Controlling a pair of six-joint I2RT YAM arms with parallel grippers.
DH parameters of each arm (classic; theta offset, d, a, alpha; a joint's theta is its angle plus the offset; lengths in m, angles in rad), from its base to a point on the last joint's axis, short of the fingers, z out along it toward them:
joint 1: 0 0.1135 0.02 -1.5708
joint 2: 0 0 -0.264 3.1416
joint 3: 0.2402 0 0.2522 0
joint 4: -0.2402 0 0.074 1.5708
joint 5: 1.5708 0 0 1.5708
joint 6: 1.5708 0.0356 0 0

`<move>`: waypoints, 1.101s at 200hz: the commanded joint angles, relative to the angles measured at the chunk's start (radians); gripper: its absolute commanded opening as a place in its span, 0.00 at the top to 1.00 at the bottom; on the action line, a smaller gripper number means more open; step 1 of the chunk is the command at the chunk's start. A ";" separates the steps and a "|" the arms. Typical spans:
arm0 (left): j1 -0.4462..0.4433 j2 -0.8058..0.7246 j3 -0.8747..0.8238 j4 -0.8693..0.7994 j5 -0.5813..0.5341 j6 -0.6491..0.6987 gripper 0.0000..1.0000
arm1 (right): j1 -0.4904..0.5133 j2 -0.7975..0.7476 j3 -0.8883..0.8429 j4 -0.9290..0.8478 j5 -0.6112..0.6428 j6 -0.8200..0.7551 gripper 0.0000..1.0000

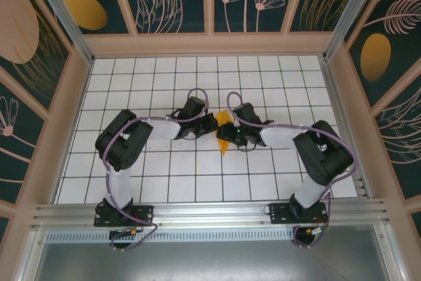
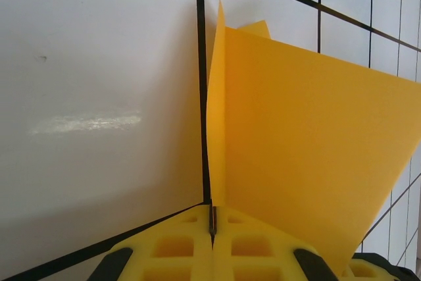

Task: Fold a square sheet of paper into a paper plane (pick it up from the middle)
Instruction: Move the paper plane to the top-center of the table.

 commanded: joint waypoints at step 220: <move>0.074 -0.292 -0.011 -0.304 -0.398 0.044 0.15 | 0.015 0.044 0.229 -0.413 0.322 -0.120 0.96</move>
